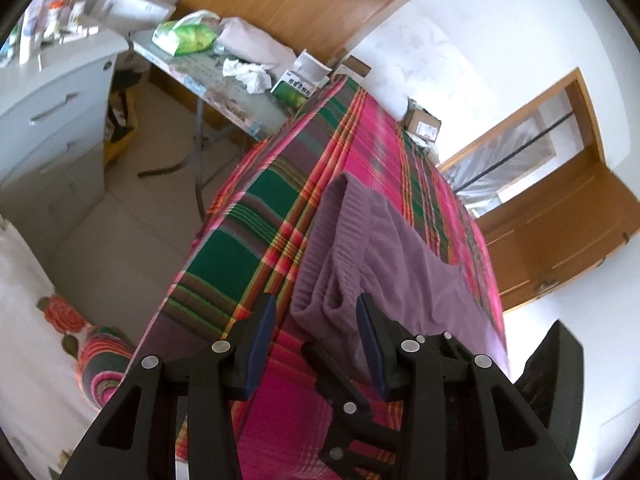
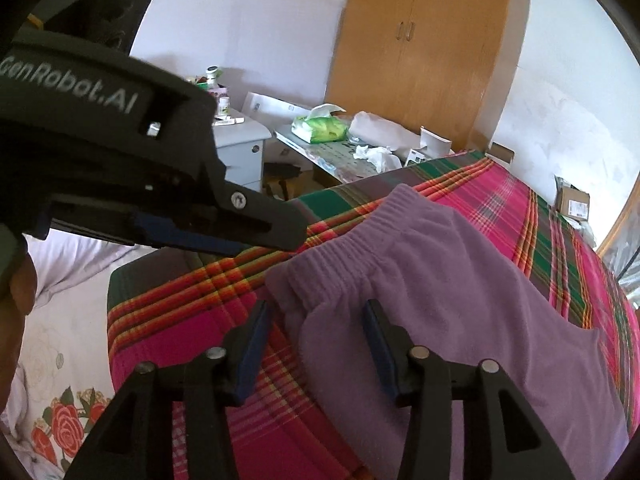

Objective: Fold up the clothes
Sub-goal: 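Grasp the garment waistband with the left gripper and lift it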

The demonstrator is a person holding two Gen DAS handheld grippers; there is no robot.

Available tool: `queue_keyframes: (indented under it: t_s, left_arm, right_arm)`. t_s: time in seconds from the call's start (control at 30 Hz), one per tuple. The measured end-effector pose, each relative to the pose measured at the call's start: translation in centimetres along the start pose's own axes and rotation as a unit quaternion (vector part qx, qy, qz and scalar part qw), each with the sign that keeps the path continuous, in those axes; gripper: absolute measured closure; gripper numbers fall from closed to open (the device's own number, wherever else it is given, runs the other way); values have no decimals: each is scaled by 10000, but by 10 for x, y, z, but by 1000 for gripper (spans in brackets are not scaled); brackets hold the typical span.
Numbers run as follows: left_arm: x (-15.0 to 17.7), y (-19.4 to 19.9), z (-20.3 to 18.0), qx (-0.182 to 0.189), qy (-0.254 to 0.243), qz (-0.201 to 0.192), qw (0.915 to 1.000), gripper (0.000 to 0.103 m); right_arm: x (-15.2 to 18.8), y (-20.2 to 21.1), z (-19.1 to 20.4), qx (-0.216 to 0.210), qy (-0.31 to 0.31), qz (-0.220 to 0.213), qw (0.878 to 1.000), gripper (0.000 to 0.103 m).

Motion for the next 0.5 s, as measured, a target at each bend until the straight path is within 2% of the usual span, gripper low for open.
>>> queue_keyframes:
  t_s: [0.1, 0.17, 0.27, 0.4, 0.47, 0.5]
  left_arm:
    - [-5, -3, -1, 53, 72, 82, 9999, 60]
    - [-9, -5, -3, 72, 69, 108, 9999, 60]
    - [-11, -8, -6, 194, 120, 213, 9995, 59]
    - [-15, -16, -6, 387, 383, 399, 9977, 58]
    - [-17, -20, -7, 557, 546, 521, 9956, 53]
    - [-19, -22, -7, 624, 620, 580, 9944, 43]
  right_arm:
    - [1, 1, -3, -84, -114, -34, 9999, 71]
    - [2, 4, -5, -38, -150, -119, 9998, 86]
    - [2, 11, -8, 47, -246, -286, 9993, 92]
    - [4, 22, -13, 0, -416, -551, 9976, 95]
    - [6, 32, -14, -2, -437, -766, 9961, 95]
    - [5, 36, -14, 3, -431, -858, 9954, 95]
Point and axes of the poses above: each gripper's, at about its wrist camera, not at the fingertips, and y roughly against the way its jaws point, z to its left, x to its underside, the point moved 4 cm from there along -y, roughly the way its jaws point, and after that the axes turned 9 degrees about -x, right-handed, at the moved point
